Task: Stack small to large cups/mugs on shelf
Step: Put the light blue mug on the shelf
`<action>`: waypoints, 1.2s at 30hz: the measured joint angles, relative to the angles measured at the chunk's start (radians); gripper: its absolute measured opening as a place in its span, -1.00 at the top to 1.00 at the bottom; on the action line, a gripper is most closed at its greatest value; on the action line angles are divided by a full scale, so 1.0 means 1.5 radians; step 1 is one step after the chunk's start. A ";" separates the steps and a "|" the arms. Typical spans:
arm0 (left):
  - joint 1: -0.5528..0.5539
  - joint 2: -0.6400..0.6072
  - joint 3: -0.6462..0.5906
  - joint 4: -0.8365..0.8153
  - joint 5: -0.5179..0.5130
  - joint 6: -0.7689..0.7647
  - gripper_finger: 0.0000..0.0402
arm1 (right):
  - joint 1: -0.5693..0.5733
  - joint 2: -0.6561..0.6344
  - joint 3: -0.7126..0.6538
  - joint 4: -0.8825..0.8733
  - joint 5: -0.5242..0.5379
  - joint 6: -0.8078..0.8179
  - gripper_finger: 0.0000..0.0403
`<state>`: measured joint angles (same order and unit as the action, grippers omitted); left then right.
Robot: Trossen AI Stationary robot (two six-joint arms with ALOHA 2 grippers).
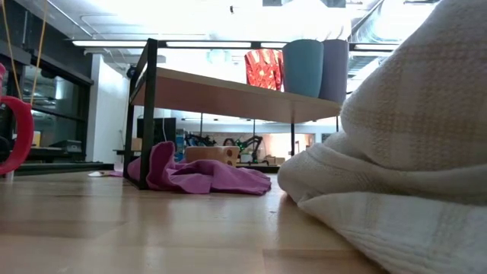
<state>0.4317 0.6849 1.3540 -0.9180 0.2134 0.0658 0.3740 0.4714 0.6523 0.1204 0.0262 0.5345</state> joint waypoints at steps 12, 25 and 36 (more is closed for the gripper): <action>0.000 0.000 0.000 -0.022 -0.020 -0.026 0.97 | 0.092 0.079 -0.023 -0.020 -0.019 0.171 1.00; 0.000 0.000 0.000 -0.034 -0.034 -0.045 0.97 | 0.204 0.180 -0.023 -0.075 0.046 0.274 1.00; 0.000 0.000 0.000 -0.034 -0.034 -0.060 0.97 | 0.264 0.248 0.004 -0.138 0.071 0.338 1.00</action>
<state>0.4318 0.6849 1.3540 -0.9695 0.1631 -0.0244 0.7701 0.8429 0.6579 -0.0861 0.1329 1.0408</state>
